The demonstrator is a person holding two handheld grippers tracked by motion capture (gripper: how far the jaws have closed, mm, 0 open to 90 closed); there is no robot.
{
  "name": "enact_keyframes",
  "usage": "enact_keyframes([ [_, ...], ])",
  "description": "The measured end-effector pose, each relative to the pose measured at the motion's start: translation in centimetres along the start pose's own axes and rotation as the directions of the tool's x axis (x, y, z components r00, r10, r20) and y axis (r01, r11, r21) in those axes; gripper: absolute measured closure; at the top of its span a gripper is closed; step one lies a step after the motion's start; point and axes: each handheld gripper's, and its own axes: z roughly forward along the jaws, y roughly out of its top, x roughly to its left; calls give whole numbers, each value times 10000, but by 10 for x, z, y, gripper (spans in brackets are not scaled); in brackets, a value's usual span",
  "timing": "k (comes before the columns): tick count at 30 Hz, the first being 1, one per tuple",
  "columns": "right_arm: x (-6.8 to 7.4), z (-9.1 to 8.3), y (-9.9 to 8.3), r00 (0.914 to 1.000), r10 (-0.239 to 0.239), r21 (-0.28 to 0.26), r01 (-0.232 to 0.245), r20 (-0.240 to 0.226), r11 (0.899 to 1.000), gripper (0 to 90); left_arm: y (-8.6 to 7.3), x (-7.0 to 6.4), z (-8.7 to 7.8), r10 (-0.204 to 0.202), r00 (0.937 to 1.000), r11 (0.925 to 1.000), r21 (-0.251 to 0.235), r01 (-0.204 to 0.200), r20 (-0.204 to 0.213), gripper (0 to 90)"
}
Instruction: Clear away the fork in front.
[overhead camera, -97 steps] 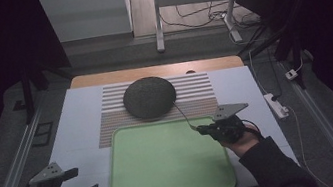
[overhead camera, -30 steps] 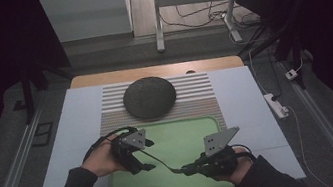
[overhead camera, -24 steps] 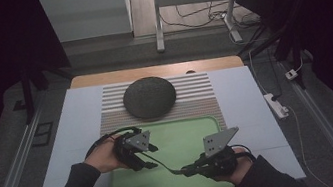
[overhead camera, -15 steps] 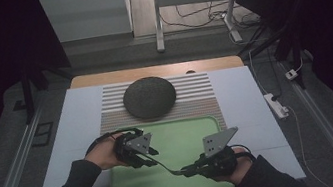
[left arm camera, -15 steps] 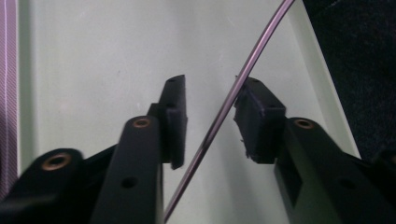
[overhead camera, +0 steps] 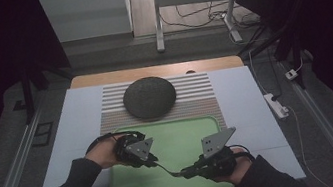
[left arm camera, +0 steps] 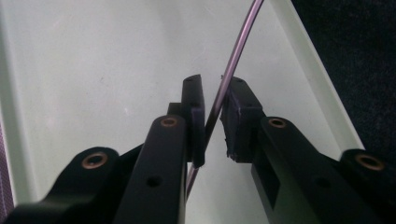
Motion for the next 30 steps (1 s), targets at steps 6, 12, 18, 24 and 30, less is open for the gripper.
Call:
enact_keyframes([
  [6,-4,1,-3,9998,147,36,-147,-167,9999,876,-1,-2,4,787,9965,9967,153,-791,279,824],
  [12,-9,-3,-5,9986,470,-141,-467,247,9988,763,-1,-2,6,553,9964,9984,98,-560,644,858],
  [18,-12,-5,-4,9944,503,-291,-478,932,9984,611,-4,0,3,-476,9961,9988,102,470,738,859],
  [24,-17,-11,-5,9759,840,-340,-787,2016,9963,437,-10,2,0,-2205,9730,9753,247,2193,682,858],
  [30,-24,-16,-10,9225,1275,-101,-1330,3642,9911,281,-15,0,-3,-3529,9357,9353,312,3525,56,858],
])
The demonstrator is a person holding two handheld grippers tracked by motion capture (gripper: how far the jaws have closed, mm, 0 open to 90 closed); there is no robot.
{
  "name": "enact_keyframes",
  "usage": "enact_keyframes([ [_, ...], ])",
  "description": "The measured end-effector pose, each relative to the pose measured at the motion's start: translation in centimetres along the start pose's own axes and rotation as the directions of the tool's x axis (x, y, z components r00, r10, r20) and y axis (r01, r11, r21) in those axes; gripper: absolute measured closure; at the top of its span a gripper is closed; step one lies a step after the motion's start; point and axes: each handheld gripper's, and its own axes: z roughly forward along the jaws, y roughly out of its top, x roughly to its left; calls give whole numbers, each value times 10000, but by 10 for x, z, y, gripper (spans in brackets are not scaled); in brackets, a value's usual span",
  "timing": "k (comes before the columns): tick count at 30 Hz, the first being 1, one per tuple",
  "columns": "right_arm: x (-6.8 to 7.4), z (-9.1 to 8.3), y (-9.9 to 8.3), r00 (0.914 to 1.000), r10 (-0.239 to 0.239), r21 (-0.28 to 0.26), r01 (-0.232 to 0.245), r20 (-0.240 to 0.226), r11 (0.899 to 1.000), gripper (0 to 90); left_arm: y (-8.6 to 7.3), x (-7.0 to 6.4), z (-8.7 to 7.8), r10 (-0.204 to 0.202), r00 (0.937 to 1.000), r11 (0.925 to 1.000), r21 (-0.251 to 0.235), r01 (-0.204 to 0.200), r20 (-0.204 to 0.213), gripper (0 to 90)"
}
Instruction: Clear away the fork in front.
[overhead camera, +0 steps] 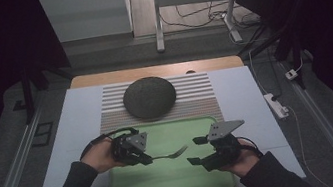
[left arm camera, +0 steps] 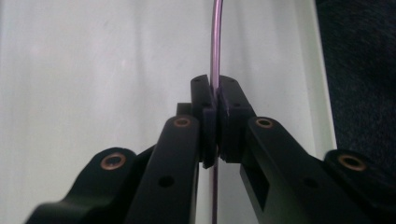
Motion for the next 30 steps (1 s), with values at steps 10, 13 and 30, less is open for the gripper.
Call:
enact_keyframes([
  [10,-2,-8,-7,9953,457,201,-475,851,9987,109,-5,0,-3,-2572,9651,9658,210,2584,-501,858],
  [13,-1,-11,-10,9937,458,266,-487,1021,9985,99,-8,-2,-4,-3147,9469,9489,36,3157,-664,858],
  [30,3,-36,-28,9862,782,-10,-789,1462,9969,26,-37,-22,-7,-6672,7332,7448,-1042,6591,-1312,857],
])
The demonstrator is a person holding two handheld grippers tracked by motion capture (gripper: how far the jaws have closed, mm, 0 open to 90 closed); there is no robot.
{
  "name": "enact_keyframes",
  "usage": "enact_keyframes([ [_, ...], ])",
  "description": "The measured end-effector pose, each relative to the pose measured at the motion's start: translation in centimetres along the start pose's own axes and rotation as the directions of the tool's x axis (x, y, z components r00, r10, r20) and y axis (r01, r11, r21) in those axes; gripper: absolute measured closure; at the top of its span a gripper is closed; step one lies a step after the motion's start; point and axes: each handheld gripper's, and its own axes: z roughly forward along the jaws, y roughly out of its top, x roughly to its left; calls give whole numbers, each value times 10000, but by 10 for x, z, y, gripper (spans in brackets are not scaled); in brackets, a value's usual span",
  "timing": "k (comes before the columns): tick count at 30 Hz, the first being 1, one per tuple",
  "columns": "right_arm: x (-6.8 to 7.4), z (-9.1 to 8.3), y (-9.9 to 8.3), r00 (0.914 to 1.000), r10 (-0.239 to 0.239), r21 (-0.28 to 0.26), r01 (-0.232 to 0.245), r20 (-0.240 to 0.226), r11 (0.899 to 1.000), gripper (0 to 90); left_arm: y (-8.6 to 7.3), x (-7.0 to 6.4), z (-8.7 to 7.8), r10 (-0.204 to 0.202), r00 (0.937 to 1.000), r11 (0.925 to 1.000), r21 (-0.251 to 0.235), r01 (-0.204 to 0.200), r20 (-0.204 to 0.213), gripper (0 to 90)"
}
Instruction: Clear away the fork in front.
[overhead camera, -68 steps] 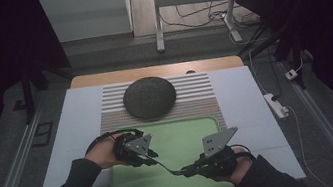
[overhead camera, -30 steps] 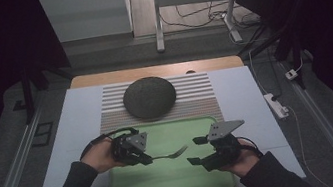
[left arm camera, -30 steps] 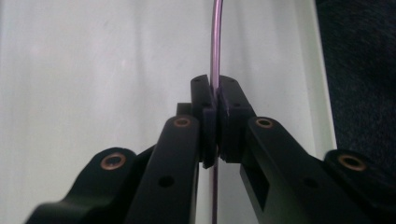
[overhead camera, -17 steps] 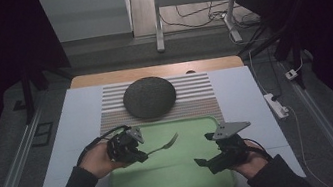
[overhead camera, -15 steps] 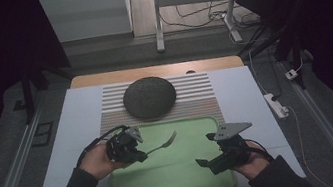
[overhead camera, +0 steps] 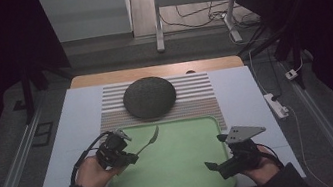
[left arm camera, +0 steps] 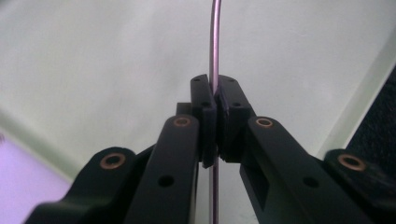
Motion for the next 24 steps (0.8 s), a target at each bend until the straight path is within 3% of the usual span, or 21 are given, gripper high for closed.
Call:
enact_keyframes([
  [6,1,-8,-8,9999,96,158,-97,113,9998,26,-13,-3,5,-1118,9936,9937,12,1118,-153,856],
  [10,1,-13,-12,9996,261,80,-262,80,9996,26,-23,-3,8,-2165,9759,9762,-211,2160,-286,857],
  [14,2,-19,-15,9994,339,15,-340,82,9994,26,-31,-3,11,-2909,9545,9567,-258,2899,-651,856],
  [18,1,-23,-19,9989,433,33,-433,186,9991,26,-33,-3,16,-3219,9420,9466,-129,3222,-946,855],
  [23,-2,-28,-23,9972,651,23,-652,367,9979,26,-35,-1,27,-2952,9479,9535,267,3003,-1200,827],
  [24,-3,-28,-24,9969,695,-11,-695,378,9976,26,-35,-1,26,-3010,9465,9519,237,3056,-1163,822],
])
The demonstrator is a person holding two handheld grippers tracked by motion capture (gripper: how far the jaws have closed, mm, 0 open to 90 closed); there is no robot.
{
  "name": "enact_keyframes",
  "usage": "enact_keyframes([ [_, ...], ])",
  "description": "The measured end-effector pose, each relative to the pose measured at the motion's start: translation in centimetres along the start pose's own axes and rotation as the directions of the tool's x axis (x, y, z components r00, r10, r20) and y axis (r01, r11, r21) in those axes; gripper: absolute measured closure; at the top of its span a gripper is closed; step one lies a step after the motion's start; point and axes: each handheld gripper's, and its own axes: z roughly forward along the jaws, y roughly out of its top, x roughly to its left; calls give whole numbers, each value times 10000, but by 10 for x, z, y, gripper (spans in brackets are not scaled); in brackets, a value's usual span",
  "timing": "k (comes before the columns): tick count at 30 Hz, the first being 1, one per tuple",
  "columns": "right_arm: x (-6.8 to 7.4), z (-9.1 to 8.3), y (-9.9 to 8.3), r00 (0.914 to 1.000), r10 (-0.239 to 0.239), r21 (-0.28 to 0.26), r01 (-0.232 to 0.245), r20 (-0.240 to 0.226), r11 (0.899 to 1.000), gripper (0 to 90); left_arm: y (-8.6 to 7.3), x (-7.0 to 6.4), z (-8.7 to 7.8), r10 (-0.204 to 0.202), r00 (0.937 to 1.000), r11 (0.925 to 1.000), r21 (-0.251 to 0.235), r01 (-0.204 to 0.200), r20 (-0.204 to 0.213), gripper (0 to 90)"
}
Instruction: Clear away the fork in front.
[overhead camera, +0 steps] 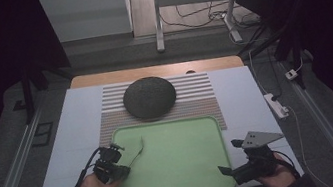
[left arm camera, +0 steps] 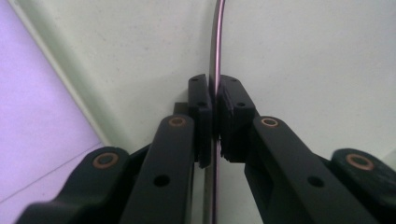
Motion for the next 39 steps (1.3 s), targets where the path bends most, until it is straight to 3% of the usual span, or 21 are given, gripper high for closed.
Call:
enact_keyframes([
  [7,-5,-5,-6,9993,197,134,-201,308,9997,26,2,5,-9,149,9996,9980,-619,-134,247,771],
  [12,-7,-10,-11,9976,587,194,-595,378,9980,14,9,8,-17,636,9965,9916,-1163,-569,543,797],
  [16,-6,-13,-13,9958,784,278,-797,473,9964,7,22,9,-13,1070,9922,9889,-1099,-996,638,878],
  [20,-6,-13,-14,9944,897,421,-921,554,9949,7,37,11,-11,1307,9909,9829,-1349,-1252,327,883],
  [25,-7,-11,-14,9946,905,606,-936,513,9938,6,52,18,-4,1285,9917,9802,-1525,-1266,27,884],
  [28,-7,-11,-14,9941,965,663,-997,505,9928,7,60,18,5,1339,9910,9811,-1420,-1316,69,884],
  [34,-9,-10,-14,9936,1072,761,-1097,360,9911,7,67,8,15,1676,9858,9760,-1434,-1639,142,884],
  [39,-9,-9,-14,9937,1066,784,-1090,344,9909,7,69,1,18,1839,9818,9738,-1444,-1756,467,884],
])
